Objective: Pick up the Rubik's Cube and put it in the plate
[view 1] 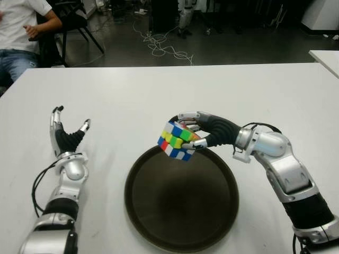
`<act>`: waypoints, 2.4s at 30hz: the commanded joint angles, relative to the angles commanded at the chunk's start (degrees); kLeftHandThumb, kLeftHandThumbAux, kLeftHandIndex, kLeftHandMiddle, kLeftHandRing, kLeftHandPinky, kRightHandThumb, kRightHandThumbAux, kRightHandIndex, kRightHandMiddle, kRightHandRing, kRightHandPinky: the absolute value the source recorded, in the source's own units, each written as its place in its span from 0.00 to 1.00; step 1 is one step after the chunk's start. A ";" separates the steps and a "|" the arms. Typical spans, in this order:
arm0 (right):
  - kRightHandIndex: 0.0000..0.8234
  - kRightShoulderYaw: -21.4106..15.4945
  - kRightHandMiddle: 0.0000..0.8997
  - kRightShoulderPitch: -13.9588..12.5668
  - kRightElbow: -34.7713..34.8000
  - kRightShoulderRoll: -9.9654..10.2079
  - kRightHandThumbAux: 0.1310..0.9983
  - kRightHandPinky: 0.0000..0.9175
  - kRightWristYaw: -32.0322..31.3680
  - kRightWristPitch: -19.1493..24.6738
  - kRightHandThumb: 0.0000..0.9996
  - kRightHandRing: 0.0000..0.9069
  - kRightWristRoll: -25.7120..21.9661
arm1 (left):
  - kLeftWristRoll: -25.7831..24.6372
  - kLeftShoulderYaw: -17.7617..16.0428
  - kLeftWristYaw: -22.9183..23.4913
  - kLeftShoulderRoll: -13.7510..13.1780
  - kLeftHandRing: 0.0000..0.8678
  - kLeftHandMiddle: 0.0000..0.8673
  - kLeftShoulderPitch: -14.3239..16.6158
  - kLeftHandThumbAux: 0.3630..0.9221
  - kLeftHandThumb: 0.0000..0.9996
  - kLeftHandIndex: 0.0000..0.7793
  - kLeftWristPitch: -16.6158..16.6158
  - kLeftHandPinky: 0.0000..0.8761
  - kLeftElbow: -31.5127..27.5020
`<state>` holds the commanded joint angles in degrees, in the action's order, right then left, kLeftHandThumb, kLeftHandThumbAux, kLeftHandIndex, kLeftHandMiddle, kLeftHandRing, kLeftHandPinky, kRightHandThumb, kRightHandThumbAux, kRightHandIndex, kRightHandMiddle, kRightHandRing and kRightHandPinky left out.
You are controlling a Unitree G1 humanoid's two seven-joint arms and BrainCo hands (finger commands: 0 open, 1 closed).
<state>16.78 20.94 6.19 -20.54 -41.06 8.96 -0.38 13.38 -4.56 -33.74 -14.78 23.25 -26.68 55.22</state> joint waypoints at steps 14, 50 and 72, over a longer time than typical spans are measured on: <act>0.53 3.84 0.92 3.41 -2.41 -1.81 0.69 0.88 -1.97 -0.55 0.69 0.91 5.71 | 0.20 -0.01 -0.30 -0.18 0.04 0.06 0.27 0.53 0.00 0.03 -0.34 0.03 0.78; 0.53 7.18 0.89 7.39 -13.40 -1.83 0.69 0.88 -6.62 -12.69 0.69 0.89 11.20 | -0.78 -0.69 0.03 0.27 0.07 0.08 0.14 0.64 0.00 0.05 0.00 0.05 0.69; 0.53 9.22 0.92 10.49 -18.30 -2.55 0.69 0.91 -12.94 -18.02 0.69 0.92 11.83 | -0.47 -0.44 -0.31 0.02 0.04 0.06 0.28 0.66 0.00 0.06 1.28 0.03 0.41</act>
<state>26.00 31.43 -12.11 -23.09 -54.00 -9.06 11.45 12.90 -5.00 -34.05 -14.76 23.53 -25.39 55.63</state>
